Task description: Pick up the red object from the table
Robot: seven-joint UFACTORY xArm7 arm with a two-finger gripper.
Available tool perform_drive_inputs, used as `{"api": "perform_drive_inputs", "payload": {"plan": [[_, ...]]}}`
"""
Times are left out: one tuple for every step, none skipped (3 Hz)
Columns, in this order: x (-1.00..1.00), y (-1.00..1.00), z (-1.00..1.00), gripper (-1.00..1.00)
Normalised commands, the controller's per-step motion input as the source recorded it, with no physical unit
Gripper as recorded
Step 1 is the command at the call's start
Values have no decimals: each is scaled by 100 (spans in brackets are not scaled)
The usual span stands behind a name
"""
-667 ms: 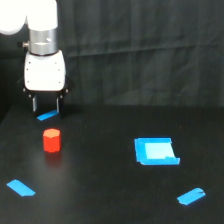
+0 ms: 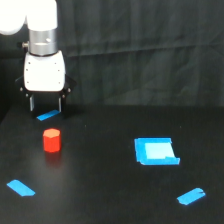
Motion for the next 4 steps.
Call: {"api": "perform_drive_inputs", "payload": {"plan": [[20,-46,2,100],[-8,-68,0,100],[2,-90,-21,100],[-4,-95,-6,100]]}}
